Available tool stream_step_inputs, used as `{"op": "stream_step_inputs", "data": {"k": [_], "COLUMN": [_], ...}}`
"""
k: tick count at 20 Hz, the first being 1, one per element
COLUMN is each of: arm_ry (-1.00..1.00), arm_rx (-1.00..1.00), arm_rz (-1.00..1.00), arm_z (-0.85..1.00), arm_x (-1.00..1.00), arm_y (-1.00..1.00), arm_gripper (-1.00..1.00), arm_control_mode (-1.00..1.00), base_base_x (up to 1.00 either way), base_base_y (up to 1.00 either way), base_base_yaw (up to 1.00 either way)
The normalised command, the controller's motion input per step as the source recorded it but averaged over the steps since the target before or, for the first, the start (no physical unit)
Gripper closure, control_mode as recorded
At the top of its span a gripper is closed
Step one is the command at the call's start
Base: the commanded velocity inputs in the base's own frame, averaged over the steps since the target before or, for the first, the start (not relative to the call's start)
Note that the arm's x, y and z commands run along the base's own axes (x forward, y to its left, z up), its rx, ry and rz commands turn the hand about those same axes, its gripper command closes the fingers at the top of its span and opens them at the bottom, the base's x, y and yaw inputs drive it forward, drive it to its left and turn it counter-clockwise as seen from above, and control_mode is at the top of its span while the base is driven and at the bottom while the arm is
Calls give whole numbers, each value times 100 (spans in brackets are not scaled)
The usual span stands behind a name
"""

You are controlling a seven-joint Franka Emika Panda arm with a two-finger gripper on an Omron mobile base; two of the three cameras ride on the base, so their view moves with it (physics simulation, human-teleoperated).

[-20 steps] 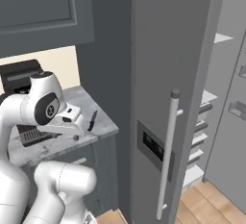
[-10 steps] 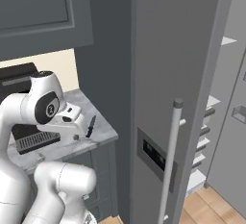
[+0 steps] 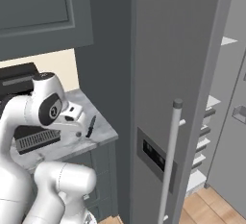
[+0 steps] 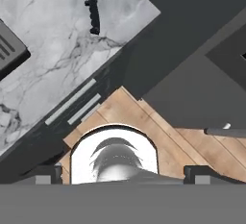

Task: Retrieve the butter from the fridge and place it on a plate on the dining table. Then retrieve the butter knife by the fridge and place it near the plate.

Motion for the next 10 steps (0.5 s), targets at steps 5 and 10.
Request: {"op": "stream_step_inputs", "data": {"k": [5, 10], "arm_ry": [-14, -5], "arm_rx": [0, 0], "arm_rz": [-2, -8], "arm_z": [-26, -12], "arm_x": [74, 76], "arm_y": [24, 5], "arm_gripper": [-100, -100], "arm_control_mode": [-100, -100], "base_base_x": [0, 0], "base_base_y": [0, 0], "base_base_yaw": [0, 0]}}
